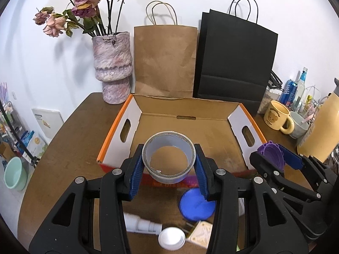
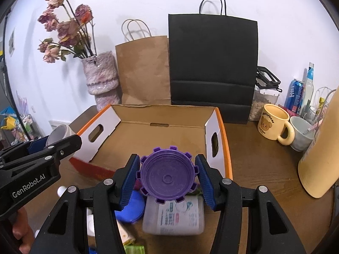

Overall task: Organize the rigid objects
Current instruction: 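Carry the ring and purple cap over the cardboard box with both grippers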

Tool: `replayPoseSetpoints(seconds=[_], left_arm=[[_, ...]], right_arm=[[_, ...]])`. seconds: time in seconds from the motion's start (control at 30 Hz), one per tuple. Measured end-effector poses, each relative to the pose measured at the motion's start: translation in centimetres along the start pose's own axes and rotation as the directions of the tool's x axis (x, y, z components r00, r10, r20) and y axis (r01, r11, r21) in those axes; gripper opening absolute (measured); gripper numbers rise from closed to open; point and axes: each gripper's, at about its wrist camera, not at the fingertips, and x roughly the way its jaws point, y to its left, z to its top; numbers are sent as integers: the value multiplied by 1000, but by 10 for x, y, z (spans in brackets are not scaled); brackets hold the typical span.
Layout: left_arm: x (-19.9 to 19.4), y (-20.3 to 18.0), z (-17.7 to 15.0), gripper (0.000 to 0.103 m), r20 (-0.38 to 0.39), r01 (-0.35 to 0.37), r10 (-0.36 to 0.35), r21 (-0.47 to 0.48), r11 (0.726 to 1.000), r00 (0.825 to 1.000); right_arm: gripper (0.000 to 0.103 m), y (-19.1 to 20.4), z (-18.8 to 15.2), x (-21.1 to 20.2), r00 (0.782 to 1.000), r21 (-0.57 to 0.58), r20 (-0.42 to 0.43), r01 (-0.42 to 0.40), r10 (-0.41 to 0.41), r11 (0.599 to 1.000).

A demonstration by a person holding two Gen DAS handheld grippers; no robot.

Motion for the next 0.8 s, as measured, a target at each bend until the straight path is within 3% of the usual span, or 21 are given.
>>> replayPoseSetpoints(seconds=[0.8], left_arm=[[85,6,27,40,-60,-103,103,12,995,993]], right_arm=[[59,-13,32,80,998,-34,-64,3,-6,999]])
